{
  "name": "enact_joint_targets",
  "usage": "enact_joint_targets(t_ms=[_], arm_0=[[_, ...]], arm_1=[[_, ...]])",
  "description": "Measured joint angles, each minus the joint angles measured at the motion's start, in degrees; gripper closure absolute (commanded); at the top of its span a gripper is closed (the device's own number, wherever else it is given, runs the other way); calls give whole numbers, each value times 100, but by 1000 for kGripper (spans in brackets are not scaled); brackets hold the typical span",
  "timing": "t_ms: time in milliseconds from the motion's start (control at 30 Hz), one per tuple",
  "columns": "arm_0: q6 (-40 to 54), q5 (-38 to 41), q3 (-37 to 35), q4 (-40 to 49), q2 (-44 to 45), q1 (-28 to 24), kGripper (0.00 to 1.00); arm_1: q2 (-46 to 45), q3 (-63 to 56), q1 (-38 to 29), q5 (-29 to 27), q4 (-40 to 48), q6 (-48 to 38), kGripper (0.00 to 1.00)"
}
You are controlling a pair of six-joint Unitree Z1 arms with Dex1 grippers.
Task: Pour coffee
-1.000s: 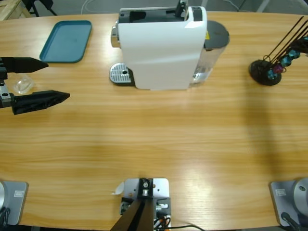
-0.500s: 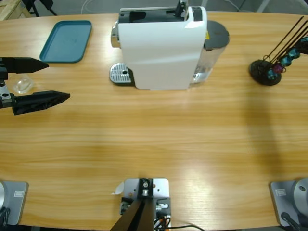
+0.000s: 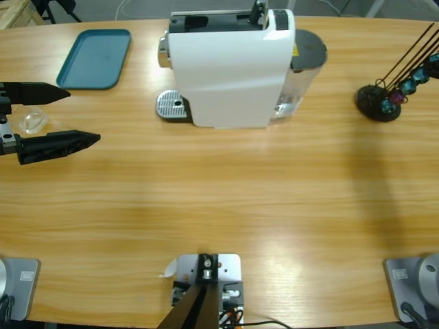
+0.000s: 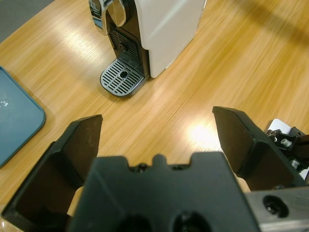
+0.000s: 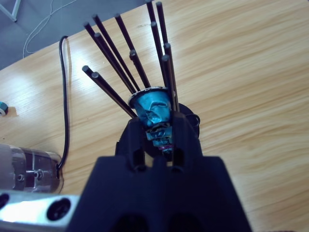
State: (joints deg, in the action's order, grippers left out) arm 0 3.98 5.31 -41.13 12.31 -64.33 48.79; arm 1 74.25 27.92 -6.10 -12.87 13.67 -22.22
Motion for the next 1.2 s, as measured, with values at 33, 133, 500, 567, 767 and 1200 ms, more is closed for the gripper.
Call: enact_joint_targets(t_ms=[33,133,500,567,767,1200], arm_0=[[0,0,0,0,0,0,0],[0,6,0,0,0,0,0],[-31,71,0,-1,0,54,0],[-31,71,0,-3,-3,58,0],[-31,69,1,-10,-39,58,0],[-31,66,9,-16,-62,58,0]], arm_1=[[0,14,0,-5,0,0,1000],[-2,101,0,-27,-4,0,1000],[-407,598,-233,-183,-692,0,1000],[-530,767,-285,-220,-881,0,1000],[-974,1269,-514,-283,-1584,12,1000],[-473,3290,-4168,840,-2651,1471,1000]])
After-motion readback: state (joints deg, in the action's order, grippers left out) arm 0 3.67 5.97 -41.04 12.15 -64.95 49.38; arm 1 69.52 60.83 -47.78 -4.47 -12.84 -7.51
